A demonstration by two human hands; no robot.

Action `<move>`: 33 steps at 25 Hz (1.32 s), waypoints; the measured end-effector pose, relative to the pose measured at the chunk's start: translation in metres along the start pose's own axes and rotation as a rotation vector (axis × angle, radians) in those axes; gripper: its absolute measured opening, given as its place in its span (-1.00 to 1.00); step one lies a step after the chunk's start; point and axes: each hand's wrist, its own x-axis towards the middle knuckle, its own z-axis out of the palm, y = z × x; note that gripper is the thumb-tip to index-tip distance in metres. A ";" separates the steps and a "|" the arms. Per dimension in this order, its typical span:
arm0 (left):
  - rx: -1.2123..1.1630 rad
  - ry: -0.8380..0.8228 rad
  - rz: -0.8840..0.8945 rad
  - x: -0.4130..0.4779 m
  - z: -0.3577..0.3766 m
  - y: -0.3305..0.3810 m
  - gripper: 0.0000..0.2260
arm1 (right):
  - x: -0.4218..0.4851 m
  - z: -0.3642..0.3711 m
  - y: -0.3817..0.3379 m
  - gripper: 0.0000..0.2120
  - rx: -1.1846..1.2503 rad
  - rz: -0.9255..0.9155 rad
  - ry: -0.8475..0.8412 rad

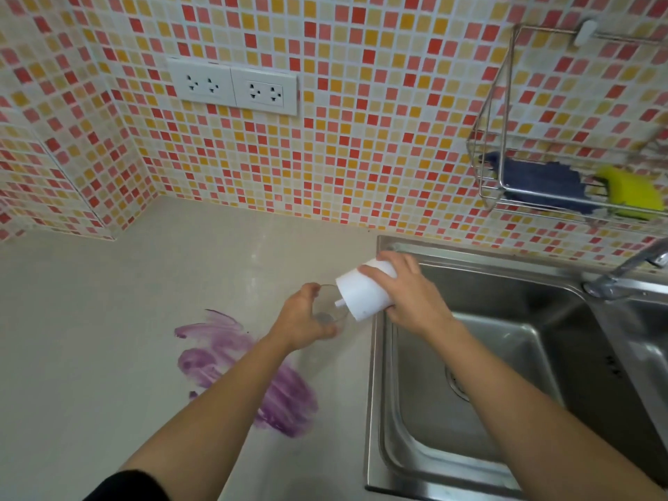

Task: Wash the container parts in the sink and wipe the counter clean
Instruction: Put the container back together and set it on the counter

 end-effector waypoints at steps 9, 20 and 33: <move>-0.168 0.016 -0.017 -0.009 -0.006 -0.006 -0.23 | 0.038 -0.015 -0.031 -0.08 0.004 -0.187 -0.173; -0.192 -0.010 -0.033 -0.008 -0.008 -0.008 -0.29 | 0.031 0.009 -0.027 -0.29 0.784 0.086 -0.137; -0.164 -0.003 0.031 -0.007 -0.005 -0.019 -0.22 | 0.019 0.037 -0.031 -0.14 1.239 0.288 -0.098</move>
